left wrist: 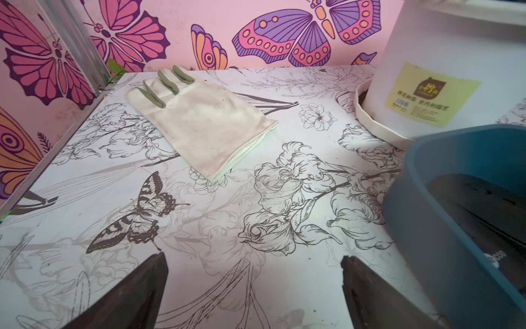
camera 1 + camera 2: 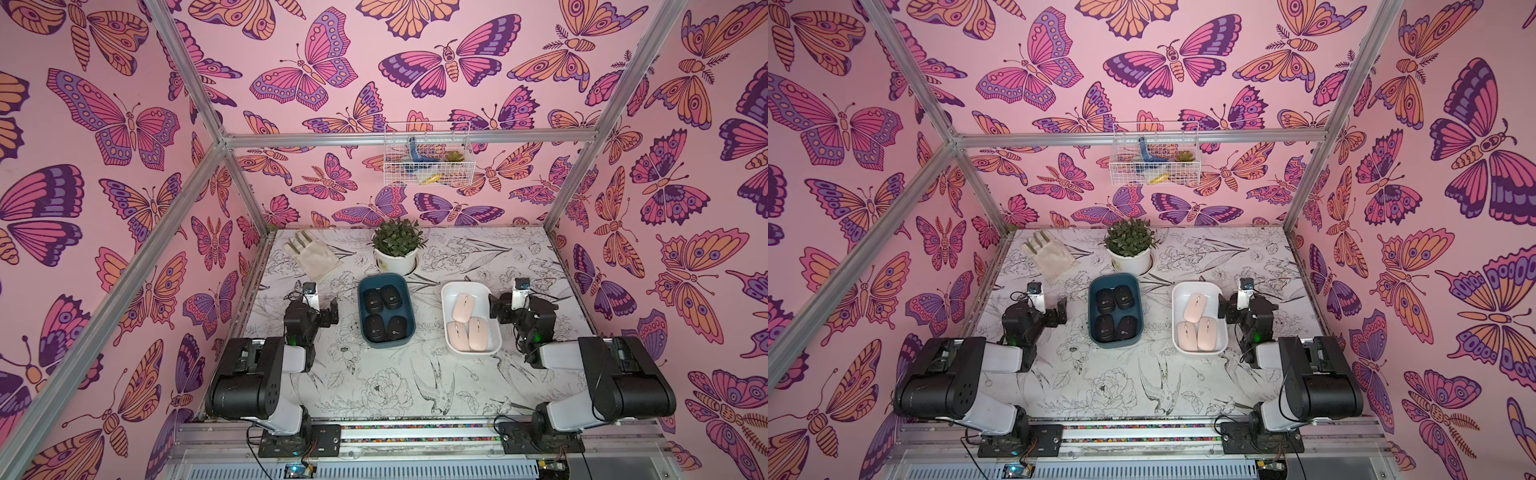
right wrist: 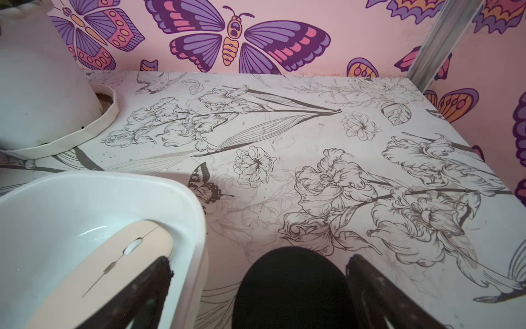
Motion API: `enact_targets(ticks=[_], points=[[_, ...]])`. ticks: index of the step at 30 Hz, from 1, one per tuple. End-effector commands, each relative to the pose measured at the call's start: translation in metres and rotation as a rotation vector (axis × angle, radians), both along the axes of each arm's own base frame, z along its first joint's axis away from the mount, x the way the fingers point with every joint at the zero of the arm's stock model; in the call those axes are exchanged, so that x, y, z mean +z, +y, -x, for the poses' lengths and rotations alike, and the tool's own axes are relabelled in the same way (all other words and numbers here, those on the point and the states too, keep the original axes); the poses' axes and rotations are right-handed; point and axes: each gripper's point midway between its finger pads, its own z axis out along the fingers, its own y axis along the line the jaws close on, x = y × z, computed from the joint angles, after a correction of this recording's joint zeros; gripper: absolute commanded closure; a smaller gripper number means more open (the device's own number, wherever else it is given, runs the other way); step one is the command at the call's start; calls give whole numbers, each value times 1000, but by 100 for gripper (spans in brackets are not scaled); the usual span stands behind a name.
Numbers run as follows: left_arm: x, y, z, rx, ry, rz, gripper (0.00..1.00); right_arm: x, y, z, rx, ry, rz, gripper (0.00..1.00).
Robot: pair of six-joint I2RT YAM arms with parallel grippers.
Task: Place the mice by color into the storage box
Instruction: Reset both arms
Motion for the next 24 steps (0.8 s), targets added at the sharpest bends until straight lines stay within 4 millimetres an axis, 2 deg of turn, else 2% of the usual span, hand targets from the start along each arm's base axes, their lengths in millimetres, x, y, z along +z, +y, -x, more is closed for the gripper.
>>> enact_targets(ticks=[1,5,7,8,10,24], points=[[5,-4,1,-32,-27,-6,0,11,4,-1,32,-41,2,1],[4,7,-3,36,-11,-2,0,9,-2,-4,-7,-25,-1,1],[-2,17,-2,97,22,4,0,6,-15,-14,-87,21,-4,1],[8,22,-13,129,1,6,0,4,-23,-16,-135,42,-10,1],[7,29,-14,167,12,11,0,4,-35,-17,-206,43,-14,1],[7,30,-13,170,13,11,0,4,-35,-17,-208,44,-7,1]])
